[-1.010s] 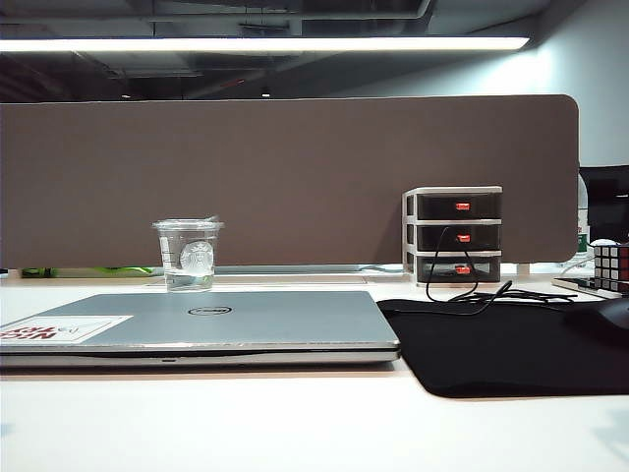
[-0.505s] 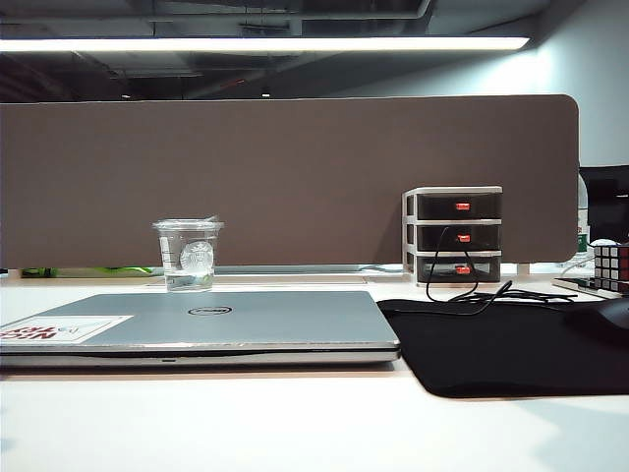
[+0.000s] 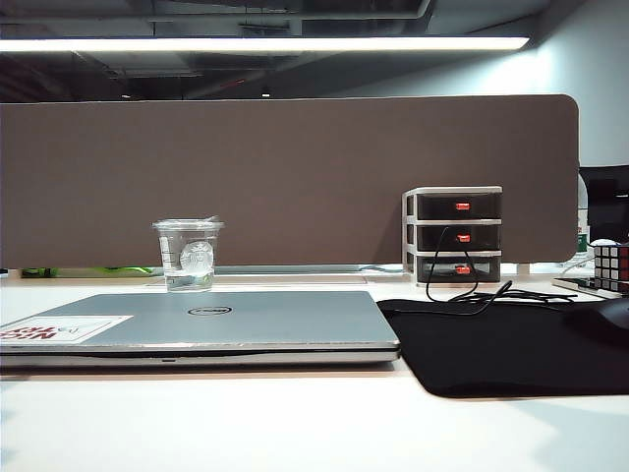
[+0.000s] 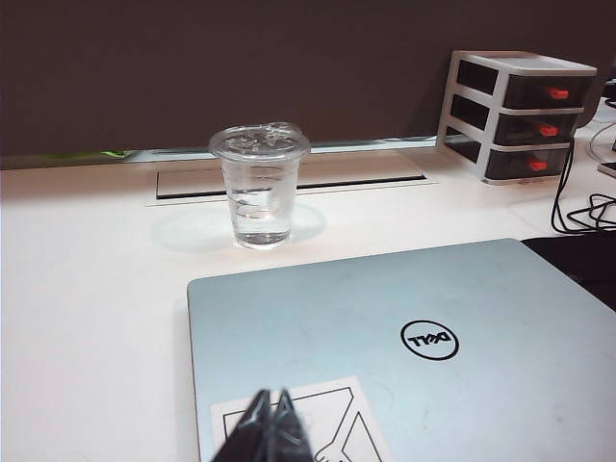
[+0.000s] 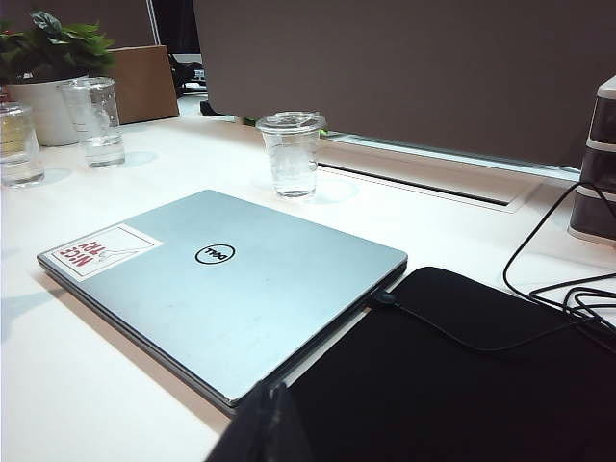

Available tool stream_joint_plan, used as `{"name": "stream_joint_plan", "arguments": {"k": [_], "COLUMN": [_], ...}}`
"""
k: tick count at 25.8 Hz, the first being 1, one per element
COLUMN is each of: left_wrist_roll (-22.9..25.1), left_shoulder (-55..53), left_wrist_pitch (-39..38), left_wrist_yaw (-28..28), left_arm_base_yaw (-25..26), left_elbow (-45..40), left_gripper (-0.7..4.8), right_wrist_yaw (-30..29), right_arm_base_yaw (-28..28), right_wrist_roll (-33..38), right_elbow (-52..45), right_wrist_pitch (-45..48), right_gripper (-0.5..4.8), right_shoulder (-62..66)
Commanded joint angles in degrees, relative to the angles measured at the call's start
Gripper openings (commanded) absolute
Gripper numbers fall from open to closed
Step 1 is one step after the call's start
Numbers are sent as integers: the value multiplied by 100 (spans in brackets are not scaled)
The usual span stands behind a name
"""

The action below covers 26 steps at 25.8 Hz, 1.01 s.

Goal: Pick up the coffee cup and place it on the right side of the laptop.

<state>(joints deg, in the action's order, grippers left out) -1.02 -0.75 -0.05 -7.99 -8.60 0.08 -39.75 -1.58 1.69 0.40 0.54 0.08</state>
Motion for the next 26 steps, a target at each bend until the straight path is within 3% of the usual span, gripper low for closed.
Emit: {"name": "stream_joint_plan", "arguments": {"k": [1, 11, 13, 14, 15, 20, 26], "left_wrist_roll": [-9, 13, 13, 15, 15, 13, 17], "left_shoulder": [0, 0, 0, -2, -2, -33, -730], "left_wrist_pitch": [35, 168, 184, 315, 579, 933, 1097], "left_wrist_yaw": [-42, -52, -68, -59, -50, -26, -42], "left_arm_base_yaw": [2, 2, 2, 2, 2, 2, 2], "left_elbow": [35, 35, 35, 35, 35, 151, 645], "left_gripper": [-5, 8, 129, 285, 345, 346, 472], "right_wrist_yaw": [-170, -258, -258, -260, -260, -262, -260], "right_arm_base_yaw": [4, 4, 4, 4, 4, 7, 7], "right_wrist_roll": [9, 9, 9, 13, 13, 24, 24], "right_elbow": [-37, -37, -37, -37, -37, -37, -37], "right_wrist_pitch": [59, 59, 59, 59, 59, 57, 57], "right_gripper": [-1, -1, -1, -1, -1, -1, -1], "right_shoulder": [-11, -11, -11, -11, -11, -11, -11]}}
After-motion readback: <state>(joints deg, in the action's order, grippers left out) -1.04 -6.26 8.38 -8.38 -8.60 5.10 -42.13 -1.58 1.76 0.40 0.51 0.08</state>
